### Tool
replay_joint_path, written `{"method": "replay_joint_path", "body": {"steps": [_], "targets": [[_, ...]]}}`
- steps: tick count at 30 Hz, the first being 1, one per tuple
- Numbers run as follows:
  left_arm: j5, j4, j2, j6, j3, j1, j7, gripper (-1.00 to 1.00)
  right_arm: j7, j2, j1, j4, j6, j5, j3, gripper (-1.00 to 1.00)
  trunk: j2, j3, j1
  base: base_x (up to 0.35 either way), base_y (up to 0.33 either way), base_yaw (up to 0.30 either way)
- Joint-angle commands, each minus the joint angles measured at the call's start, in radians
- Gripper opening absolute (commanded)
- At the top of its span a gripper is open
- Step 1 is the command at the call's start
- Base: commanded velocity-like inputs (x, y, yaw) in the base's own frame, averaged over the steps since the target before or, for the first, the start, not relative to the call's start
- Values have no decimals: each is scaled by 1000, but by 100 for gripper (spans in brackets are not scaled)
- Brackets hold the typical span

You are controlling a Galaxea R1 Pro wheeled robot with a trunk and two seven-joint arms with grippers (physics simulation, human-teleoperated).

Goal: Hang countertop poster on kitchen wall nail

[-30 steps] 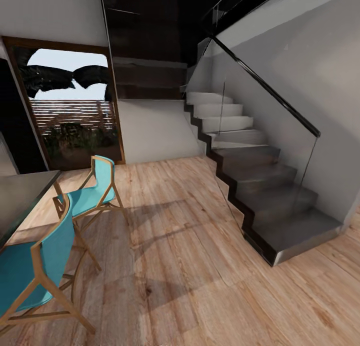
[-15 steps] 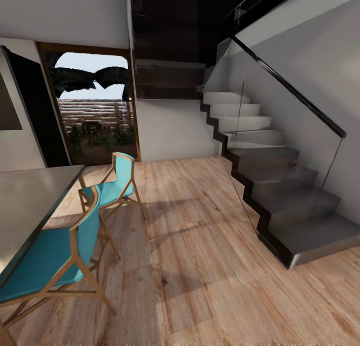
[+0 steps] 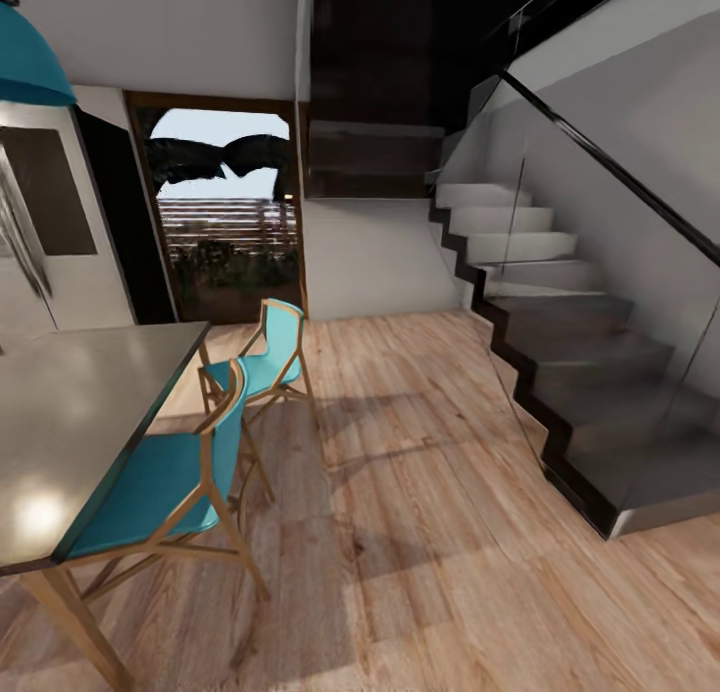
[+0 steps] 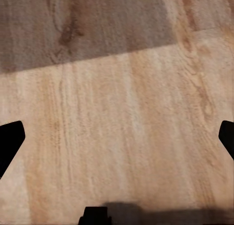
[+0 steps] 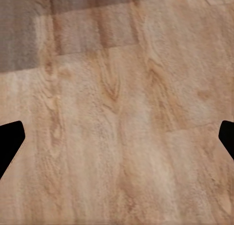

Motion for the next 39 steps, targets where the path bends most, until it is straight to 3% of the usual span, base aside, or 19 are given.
{"method": "replay_joint_path", "body": {"steps": [1, 13, 25, 39], "targets": [[0, -1, 0, -2, 1, 0, 0, 100, -1, 0, 0, 1, -3, 1, 1, 100, 0, -1, 0, -18, 13, 261], [0, -1, 0, -2, 1, 0, 0, 100, -1, 1, 0, 1, -3, 2, 1, 100, 0, -7, 0, -3, 32, 265], [0, -1, 0, -2, 1, 0, 0, 100, 0, 0, 0, 1, -4, 2, 1, 100, 0, -11, 0, -74, 259, 143], [0, -1, 0, -2, 1, 0, 0, 100, 0, 1, 0, 1, -5, 2, 1, 100, 0, -11, 0, -166, 278, 270]]}}
